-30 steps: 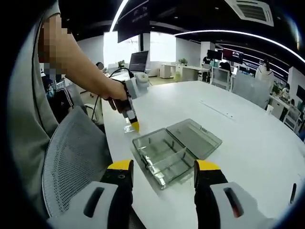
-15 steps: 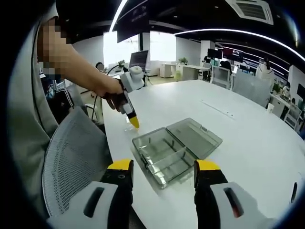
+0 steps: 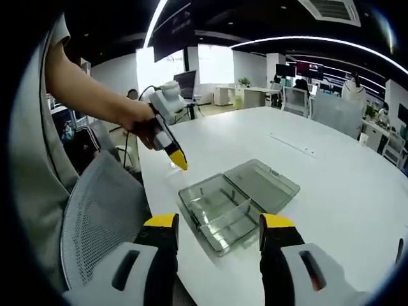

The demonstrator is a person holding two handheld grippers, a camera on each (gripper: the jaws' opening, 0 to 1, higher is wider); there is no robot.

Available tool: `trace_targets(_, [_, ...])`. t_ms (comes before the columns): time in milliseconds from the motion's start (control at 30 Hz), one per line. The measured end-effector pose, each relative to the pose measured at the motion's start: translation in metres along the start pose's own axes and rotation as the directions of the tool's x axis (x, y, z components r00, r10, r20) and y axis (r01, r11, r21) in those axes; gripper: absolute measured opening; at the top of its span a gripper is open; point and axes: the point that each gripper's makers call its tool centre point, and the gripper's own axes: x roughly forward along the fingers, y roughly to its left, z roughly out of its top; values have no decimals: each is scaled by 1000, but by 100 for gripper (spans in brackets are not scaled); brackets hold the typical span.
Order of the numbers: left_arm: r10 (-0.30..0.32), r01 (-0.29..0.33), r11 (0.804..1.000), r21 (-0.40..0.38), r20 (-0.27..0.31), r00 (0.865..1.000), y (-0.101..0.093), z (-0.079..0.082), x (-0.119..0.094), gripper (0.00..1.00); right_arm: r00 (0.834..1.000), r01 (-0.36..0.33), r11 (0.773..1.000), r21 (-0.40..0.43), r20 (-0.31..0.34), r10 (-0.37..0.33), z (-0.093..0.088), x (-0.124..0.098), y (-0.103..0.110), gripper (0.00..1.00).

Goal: Insert the divider into the dual guide fixture by aligning both edges with the guide slots and pushing it downward to the bottom, including one-sided entry, uneven engagement, binding, and posture correction.

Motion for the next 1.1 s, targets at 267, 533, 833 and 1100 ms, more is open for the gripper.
trace_targets(267, [-93, 91, 995, 45, 45, 995, -38, 15, -8, 28, 1000, -16, 1000, 20, 12, 15, 5, 2, 1, 47])
trace_targets(533, [-170, 166, 984, 68, 72, 983, -61, 21, -11, 28, 999, -25, 998, 56, 36, 23, 11, 1, -5, 47])
trace_targets(833, [-249, 241, 966, 96, 84, 965, -81, 22, -13, 28, 998, -48, 995, 89, 53, 44, 14, 2, -6, 47])
trace_targets(1100, [-304, 295, 950, 107, 91, 948, -94, 21, -13, 28, 994, -85, 989, 122, 77, 76, 19, 4, -5, 47])
